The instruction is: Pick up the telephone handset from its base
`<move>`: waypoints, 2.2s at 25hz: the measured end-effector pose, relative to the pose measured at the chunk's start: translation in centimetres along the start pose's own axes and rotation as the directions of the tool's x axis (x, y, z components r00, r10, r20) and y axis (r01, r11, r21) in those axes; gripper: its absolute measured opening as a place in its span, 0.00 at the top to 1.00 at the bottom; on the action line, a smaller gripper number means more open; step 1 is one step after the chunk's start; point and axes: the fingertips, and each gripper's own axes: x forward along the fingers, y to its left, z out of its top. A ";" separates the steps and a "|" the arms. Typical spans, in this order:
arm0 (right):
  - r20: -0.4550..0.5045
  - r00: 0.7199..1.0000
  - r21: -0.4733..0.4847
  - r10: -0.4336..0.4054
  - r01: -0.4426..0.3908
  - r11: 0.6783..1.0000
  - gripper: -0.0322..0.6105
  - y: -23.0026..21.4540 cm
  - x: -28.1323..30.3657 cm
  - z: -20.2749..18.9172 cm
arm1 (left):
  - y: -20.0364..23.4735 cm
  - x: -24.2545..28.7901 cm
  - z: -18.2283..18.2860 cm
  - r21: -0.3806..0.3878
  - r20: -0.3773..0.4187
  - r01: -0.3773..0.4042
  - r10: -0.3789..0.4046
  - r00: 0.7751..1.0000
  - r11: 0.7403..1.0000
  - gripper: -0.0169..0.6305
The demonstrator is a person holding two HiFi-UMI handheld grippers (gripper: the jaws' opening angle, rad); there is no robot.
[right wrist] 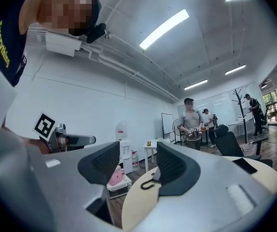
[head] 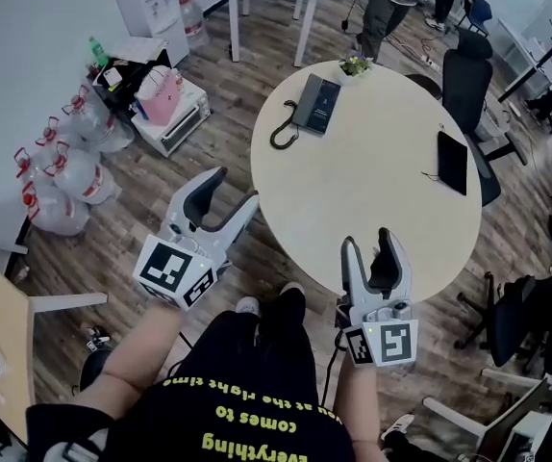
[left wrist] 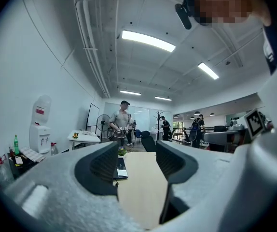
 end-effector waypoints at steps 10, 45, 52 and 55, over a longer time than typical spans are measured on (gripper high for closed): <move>0.003 0.996 0.012 0.084 -0.084 0.996 0.58 -6.5 6.9 -0.3 | 2.3 7.8 -0.1 0.016 -0.005 -0.084 0.084 0.996 0.996 0.59; -0.089 0.996 0.073 0.024 -0.017 0.997 0.58 -18.0 21.9 -5.6 | 11.6 27.6 -7.1 -0.006 -0.150 -0.085 0.083 0.985 0.996 0.59; -0.132 0.991 0.077 -0.002 0.012 0.997 0.58 -18.4 24.2 -7.7 | 13.3 31.0 -9.5 -0.025 -0.191 -0.042 0.037 0.981 0.999 0.58; -0.146 0.989 0.088 -0.015 0.028 0.996 0.58 -18.9 25.2 -8.4 | 14.2 32.0 -10.7 -0.037 -0.212 -0.038 0.029 0.977 0.999 0.58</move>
